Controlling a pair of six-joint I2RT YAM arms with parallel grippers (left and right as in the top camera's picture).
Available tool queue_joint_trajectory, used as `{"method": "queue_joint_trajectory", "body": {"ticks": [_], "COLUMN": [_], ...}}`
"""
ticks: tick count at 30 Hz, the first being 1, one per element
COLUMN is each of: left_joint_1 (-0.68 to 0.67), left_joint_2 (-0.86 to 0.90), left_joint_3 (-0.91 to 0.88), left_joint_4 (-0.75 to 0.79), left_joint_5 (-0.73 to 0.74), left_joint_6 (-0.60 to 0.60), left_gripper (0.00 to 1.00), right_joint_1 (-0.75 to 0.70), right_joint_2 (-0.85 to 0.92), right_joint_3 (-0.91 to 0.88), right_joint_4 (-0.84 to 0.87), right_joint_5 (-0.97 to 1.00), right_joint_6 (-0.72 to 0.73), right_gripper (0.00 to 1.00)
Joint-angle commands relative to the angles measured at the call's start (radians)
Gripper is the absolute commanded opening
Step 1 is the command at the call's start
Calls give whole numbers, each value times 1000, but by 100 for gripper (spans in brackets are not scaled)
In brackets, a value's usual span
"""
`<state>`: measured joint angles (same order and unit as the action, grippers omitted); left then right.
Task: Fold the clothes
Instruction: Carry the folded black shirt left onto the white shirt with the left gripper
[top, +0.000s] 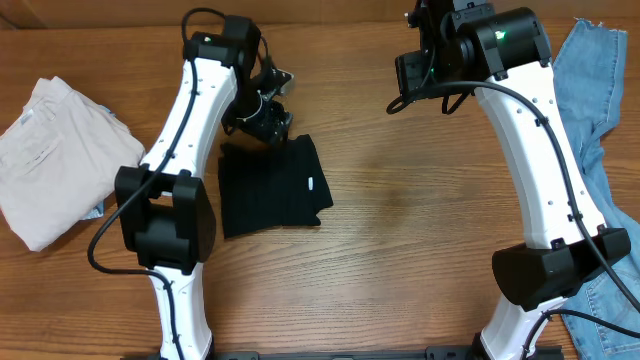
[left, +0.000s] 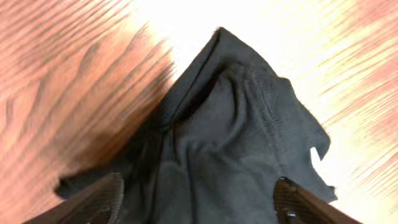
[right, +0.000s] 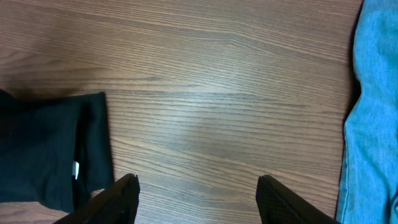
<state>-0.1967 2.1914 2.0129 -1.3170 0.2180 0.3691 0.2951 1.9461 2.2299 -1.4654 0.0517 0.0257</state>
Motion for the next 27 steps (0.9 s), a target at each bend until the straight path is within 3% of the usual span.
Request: {"method": "queue_joint_trajectory", "body": {"ticks": [1, 7, 16, 19, 22, 23, 24, 25, 27], "left_joint_1": [-3, -1, 0, -1, -2, -2, -2, -2, 0], "left_joint_2": [46, 130, 275, 300, 301, 300, 300, 300, 300], "left_joint_3": [0, 0, 0, 0, 0, 0, 0, 0, 0], "left_joint_4": [5, 42, 58, 38, -2, -12, -19, -24, -26], "left_joint_5": [56, 126, 176, 208, 209, 203, 198, 197, 198], "left_joint_6": [273, 353, 344, 327, 327, 327, 326, 324, 306], "left_gripper": [88, 95, 95, 90, 69, 52, 26, 15, 4], "right_joint_1": [-5, -5, -5, -5, -5, -5, -5, -5, -5], "right_joint_2": [-15, -15, -15, -15, -15, -15, -15, -15, -15], "right_joint_3": [15, 15, 15, 15, 15, 15, 15, 15, 15], "right_joint_4": [4, 4, -6, -6, -6, -6, -6, -6, -6], "right_joint_5": [-4, -5, -5, -5, -5, -4, -5, -5, -5], "right_joint_6": [-3, -3, -3, -3, -3, -3, -3, -3, -3], "right_gripper": [64, 64, 64, 64, 64, 64, 64, 64, 64]}}
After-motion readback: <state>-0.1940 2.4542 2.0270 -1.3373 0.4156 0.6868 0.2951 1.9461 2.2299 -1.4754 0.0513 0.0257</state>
